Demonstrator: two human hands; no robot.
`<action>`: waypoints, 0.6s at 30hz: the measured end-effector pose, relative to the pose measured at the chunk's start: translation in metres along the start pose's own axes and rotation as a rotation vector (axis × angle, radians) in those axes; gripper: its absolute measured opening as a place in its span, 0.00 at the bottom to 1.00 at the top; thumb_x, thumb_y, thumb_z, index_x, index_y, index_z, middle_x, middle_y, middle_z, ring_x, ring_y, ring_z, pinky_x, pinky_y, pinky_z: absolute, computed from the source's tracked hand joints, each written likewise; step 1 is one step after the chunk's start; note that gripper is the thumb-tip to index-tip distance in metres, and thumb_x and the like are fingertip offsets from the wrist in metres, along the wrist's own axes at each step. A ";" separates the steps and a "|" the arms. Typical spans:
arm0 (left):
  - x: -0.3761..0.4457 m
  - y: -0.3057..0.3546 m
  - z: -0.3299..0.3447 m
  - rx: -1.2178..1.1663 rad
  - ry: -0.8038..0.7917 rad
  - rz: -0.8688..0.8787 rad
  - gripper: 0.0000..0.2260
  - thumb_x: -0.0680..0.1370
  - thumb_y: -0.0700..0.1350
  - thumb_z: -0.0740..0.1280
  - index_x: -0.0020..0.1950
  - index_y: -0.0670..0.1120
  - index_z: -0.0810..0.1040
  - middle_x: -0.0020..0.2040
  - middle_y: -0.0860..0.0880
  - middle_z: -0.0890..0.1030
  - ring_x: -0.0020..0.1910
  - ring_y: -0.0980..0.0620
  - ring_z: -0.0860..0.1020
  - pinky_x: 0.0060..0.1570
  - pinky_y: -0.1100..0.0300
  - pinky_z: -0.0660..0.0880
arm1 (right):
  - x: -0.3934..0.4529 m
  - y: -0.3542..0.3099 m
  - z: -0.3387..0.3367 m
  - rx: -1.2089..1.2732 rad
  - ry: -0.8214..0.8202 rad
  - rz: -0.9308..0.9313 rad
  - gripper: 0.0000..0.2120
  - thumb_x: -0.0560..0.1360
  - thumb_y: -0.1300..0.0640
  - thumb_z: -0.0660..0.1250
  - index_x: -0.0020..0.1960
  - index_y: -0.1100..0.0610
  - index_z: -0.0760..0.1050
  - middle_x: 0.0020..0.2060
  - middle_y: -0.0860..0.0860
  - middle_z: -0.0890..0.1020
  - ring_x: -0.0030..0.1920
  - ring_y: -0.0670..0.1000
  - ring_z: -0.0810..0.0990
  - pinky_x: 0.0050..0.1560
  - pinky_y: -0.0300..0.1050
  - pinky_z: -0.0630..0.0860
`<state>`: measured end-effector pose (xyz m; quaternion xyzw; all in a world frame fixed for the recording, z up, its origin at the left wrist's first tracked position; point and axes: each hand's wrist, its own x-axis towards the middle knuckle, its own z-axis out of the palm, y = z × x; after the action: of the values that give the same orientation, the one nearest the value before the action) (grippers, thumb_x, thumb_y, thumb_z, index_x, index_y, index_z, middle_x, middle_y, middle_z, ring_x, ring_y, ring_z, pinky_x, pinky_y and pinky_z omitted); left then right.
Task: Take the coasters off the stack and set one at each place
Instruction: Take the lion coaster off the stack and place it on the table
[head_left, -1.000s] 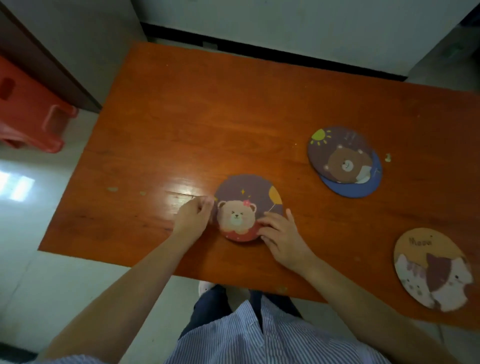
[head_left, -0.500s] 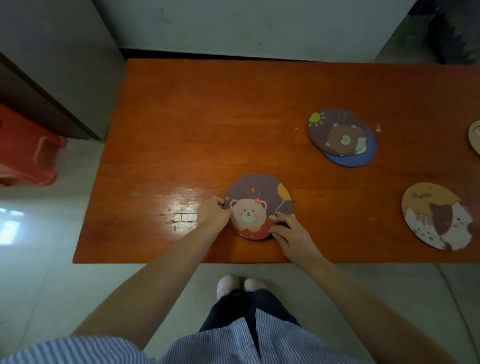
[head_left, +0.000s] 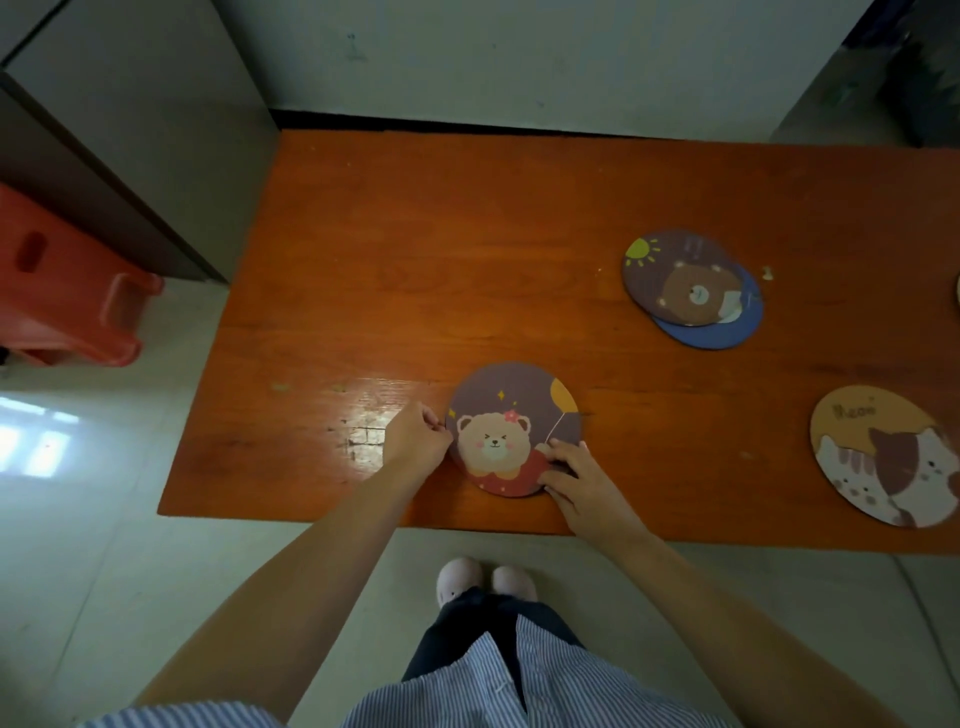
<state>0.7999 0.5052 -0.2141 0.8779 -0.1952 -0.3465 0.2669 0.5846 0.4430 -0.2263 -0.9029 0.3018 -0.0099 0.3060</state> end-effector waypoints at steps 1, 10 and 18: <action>-0.002 -0.001 0.000 -0.005 0.007 -0.004 0.14 0.72 0.37 0.66 0.31 0.49 0.65 0.30 0.50 0.70 0.29 0.53 0.68 0.27 0.60 0.63 | -0.001 -0.001 -0.001 -0.005 0.003 -0.006 0.08 0.75 0.69 0.64 0.52 0.68 0.78 0.63 0.64 0.74 0.69 0.63 0.67 0.71 0.64 0.54; -0.011 -0.003 0.003 0.315 0.016 0.175 0.06 0.75 0.39 0.63 0.39 0.44 0.68 0.36 0.46 0.74 0.38 0.44 0.74 0.33 0.56 0.69 | -0.002 -0.005 -0.005 -0.188 0.074 -0.116 0.05 0.67 0.64 0.72 0.43 0.59 0.80 0.49 0.59 0.83 0.53 0.59 0.81 0.57 0.63 0.75; -0.002 -0.037 -0.046 0.697 0.095 0.341 0.11 0.78 0.45 0.58 0.55 0.42 0.74 0.56 0.43 0.76 0.56 0.45 0.74 0.50 0.53 0.74 | 0.060 -0.036 -0.014 -0.338 -0.044 -0.063 0.11 0.76 0.58 0.60 0.51 0.62 0.77 0.51 0.58 0.79 0.55 0.58 0.75 0.56 0.52 0.72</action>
<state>0.8375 0.5506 -0.2072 0.8860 -0.4316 -0.1691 0.0153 0.6501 0.4251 -0.2049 -0.9504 0.2642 0.0510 0.1558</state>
